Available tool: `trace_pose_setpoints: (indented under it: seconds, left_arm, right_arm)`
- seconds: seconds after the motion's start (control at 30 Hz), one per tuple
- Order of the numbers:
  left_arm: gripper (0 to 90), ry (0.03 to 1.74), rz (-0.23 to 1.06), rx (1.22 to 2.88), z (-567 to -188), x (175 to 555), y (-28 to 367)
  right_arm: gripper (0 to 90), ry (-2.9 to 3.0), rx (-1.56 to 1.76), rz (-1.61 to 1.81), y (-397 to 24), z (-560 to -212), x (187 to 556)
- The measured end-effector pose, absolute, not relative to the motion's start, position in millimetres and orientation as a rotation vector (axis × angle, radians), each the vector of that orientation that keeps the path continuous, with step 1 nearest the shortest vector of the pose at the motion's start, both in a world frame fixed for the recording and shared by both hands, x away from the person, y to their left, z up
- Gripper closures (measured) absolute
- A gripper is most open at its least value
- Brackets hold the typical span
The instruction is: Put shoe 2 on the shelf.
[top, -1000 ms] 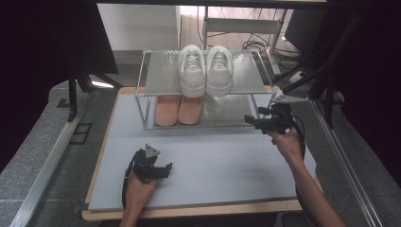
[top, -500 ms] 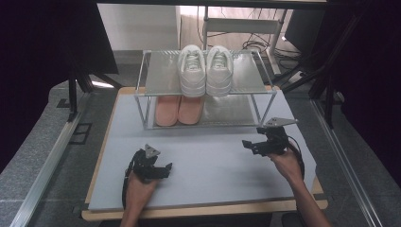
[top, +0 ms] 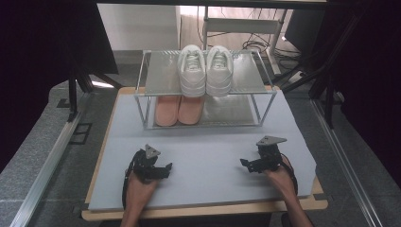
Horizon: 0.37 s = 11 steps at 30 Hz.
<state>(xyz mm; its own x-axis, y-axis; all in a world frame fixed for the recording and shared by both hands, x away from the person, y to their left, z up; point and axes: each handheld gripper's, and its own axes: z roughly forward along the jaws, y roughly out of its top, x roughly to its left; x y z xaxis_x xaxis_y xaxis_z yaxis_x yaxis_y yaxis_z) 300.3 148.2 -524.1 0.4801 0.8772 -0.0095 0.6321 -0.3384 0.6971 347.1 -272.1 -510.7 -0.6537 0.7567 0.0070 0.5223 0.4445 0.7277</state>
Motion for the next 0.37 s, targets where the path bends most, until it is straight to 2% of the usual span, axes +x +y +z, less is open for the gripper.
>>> trace_pose_setpoints:
  seconds: [0.1, 0.37]
  left_arm:
    - [13.1, 1.245, 0.487, 2.085, -524.2, 300.6, 148.5]
    - [12.9, 1.250, 0.470, 2.083, -524.3, 301.5, 149.5]
  right_arm:
    - [0.0, 2.387, 1.108, 1.010, -272.0, -522.1, 346.2]
    - [1.5, 2.399, 1.099, 0.985, -270.7, -523.0, 346.4]
